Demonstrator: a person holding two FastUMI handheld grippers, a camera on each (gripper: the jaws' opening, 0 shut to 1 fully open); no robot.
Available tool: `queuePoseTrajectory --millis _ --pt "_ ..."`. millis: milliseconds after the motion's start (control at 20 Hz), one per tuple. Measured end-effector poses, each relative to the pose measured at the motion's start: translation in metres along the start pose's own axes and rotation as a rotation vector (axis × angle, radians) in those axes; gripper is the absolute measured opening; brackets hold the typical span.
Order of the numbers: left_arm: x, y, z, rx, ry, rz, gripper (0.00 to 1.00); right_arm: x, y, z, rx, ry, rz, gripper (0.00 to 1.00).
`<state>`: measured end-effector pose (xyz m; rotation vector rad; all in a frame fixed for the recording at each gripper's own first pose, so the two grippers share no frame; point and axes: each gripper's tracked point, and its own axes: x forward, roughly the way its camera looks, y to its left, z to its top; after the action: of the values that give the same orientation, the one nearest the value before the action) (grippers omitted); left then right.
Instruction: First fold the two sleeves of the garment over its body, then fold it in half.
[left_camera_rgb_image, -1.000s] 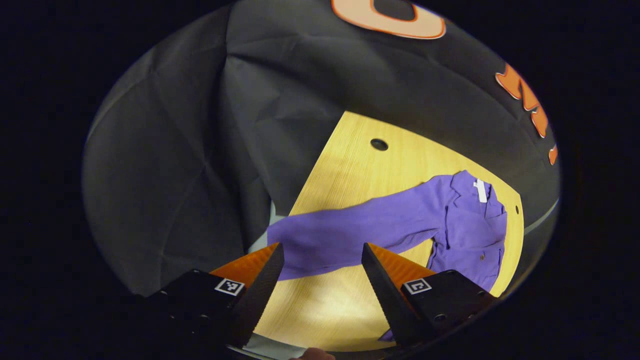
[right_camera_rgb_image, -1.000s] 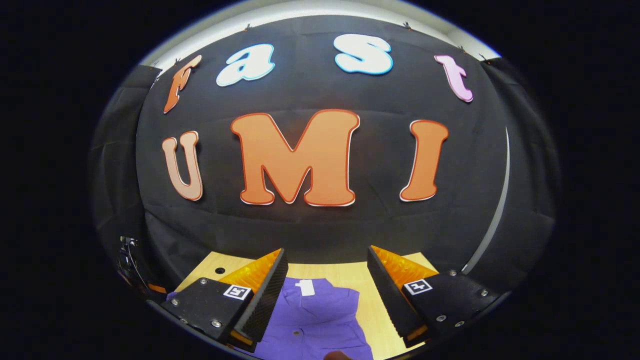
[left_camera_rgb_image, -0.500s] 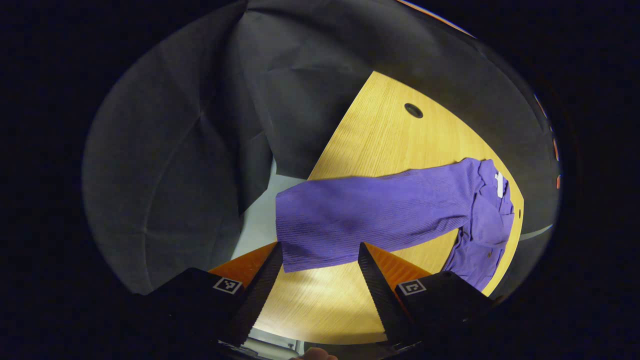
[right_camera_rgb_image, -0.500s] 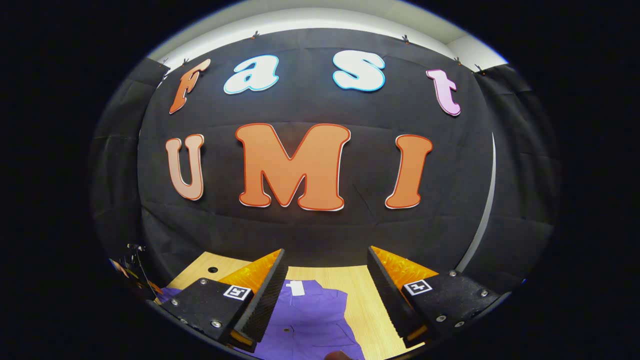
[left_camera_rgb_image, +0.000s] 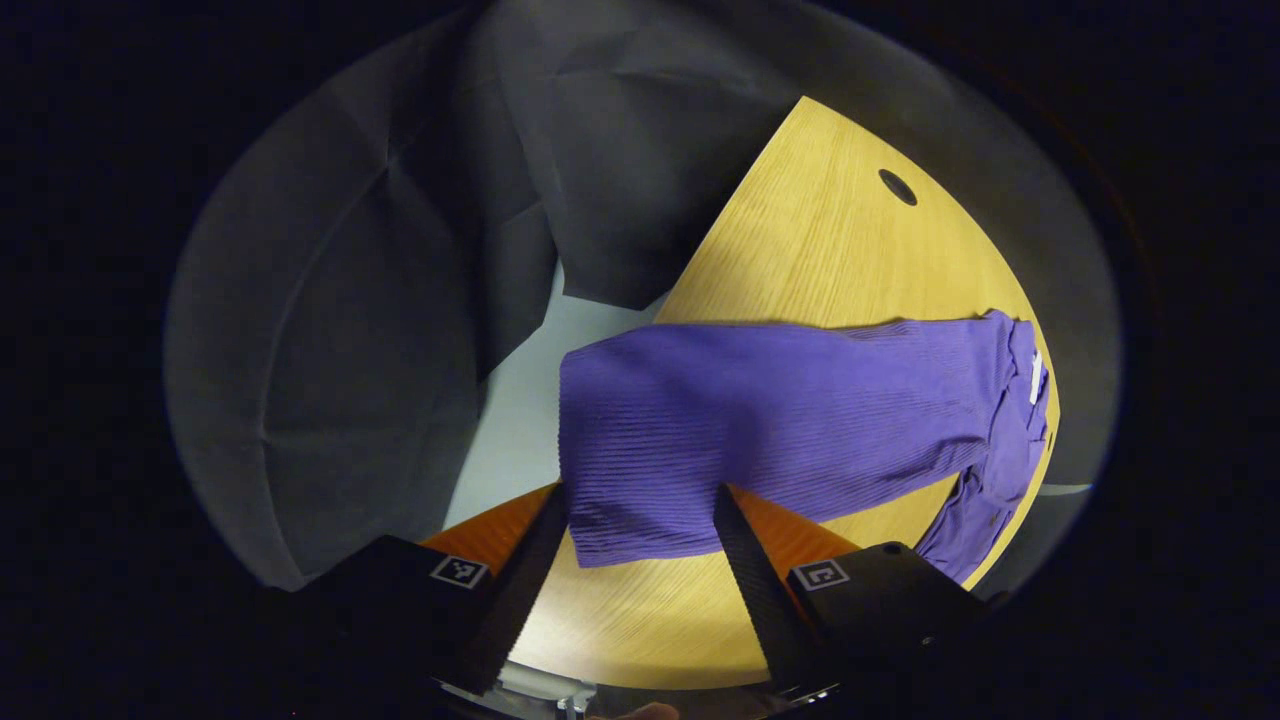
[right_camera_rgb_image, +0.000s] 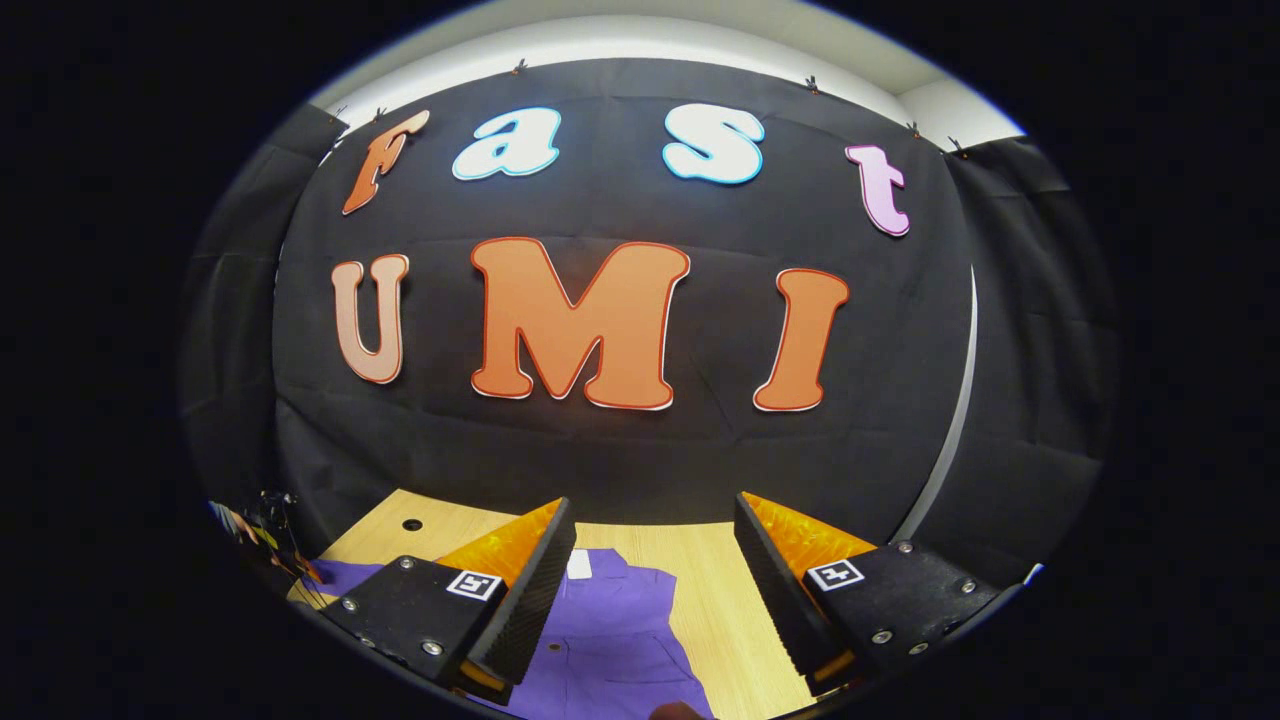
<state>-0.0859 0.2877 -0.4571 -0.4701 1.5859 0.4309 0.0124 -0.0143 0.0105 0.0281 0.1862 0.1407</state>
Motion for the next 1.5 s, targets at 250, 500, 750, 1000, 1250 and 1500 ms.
queuePoseTrajectory --millis 250,500,750,1000,1250,1500 --pt "0.005 0.008 0.004 0.0 0.011 0.083 0.64 0.003 -0.006 -0.005 -0.005 0.012 0.003 0.95" --pt "0.008 -0.009 0.008 -0.003 -0.013 0.065 0.23 0.009 -0.013 -0.017 -0.015 0.039 0.012 0.95" --pt "-0.015 -0.025 0.014 0.004 -0.048 0.052 0.03 0.024 -0.021 -0.019 -0.035 0.043 0.078 0.95" --pt "-0.077 -0.092 0.02 0.113 -0.151 -0.005 0.02 0.043 -0.044 -0.005 -0.042 0.003 0.112 0.95" --pt "-0.14 -0.167 0.022 0.247 -0.236 -0.056 0.02 0.057 -0.058 -0.008 -0.03 0.0 0.149 0.95" --pt "-0.185 -0.245 0.018 0.381 -0.281 -0.119 0.02 0.07 -0.073 -0.016 -0.01 0.004 0.157 0.95"
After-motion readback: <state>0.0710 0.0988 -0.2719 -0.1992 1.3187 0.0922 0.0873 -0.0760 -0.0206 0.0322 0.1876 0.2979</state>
